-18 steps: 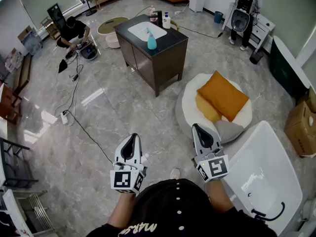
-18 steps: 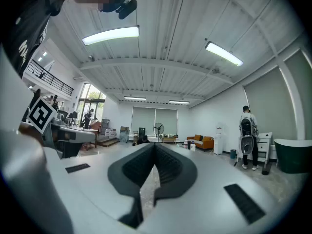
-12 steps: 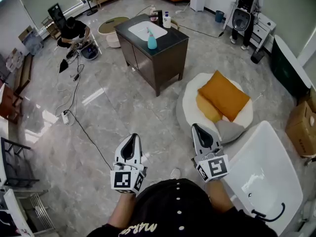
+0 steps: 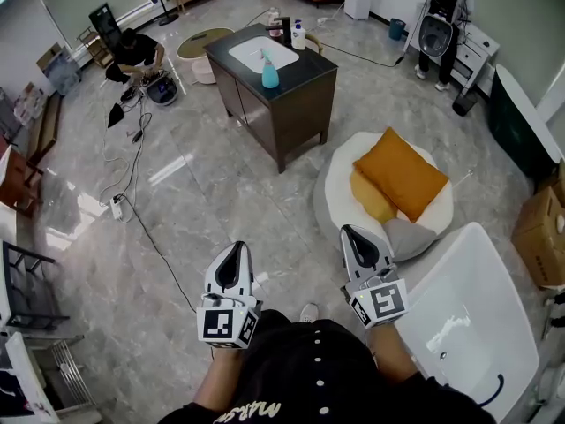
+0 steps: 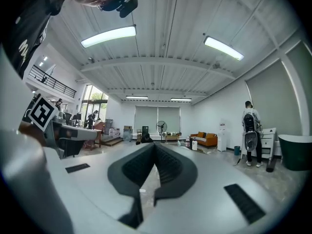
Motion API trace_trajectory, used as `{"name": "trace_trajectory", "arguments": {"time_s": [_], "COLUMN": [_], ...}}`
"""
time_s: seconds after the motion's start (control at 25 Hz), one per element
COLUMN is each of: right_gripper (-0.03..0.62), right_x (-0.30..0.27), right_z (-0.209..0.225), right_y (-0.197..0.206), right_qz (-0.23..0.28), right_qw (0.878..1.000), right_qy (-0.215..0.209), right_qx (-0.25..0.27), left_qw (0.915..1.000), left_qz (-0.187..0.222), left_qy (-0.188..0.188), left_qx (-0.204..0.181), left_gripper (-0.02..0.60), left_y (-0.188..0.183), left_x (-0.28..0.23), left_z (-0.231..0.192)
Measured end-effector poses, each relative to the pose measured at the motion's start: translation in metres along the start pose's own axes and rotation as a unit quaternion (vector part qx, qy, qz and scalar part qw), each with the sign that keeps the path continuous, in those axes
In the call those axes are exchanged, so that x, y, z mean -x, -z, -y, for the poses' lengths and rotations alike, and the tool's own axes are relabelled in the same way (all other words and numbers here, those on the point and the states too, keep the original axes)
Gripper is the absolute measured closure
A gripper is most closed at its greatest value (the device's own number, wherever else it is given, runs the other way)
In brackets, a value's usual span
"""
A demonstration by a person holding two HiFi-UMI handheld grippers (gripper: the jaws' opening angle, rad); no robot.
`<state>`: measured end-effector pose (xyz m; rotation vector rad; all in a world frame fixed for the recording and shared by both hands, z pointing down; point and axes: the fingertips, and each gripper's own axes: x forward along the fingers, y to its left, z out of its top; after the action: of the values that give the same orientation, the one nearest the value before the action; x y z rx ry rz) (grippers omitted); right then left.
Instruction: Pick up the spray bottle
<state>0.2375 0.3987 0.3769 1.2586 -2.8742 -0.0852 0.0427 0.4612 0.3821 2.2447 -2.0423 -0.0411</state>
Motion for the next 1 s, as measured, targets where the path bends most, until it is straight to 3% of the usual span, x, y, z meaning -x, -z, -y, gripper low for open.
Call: {"name": "trace_trajectory", "arguments": {"time_s": [0.24,0.48,1.0], "right_gripper": [0.599,0.599,0.599], "right_x": [-0.01,-0.039,-0.185], "right_z": [0.016,0.044,0.092], "right_y": [0.006,0.015,0.001], "right_qz": [-0.007,-0.003,-0.001], "right_qw": [1.0,1.0,1.0], "right_qy": [-0.012,0.016,0.026], "right_qx": [-0.006,-0.02,0.012], "left_qw": [0.9999,0.9998,0.9998], "left_qz": [-0.01,-0.013,0.008], "left_qy": [-0.01,-0.011,0.01], "left_qx": [0.005,0.009,0.013], "left_gripper": [0.565,0.565,0.565], "left_y": [0.007,0.014,-0.016], "left_x": [-0.012,-0.048,-0.187], "left_z": [0.006,-0.008,-0.082]}}
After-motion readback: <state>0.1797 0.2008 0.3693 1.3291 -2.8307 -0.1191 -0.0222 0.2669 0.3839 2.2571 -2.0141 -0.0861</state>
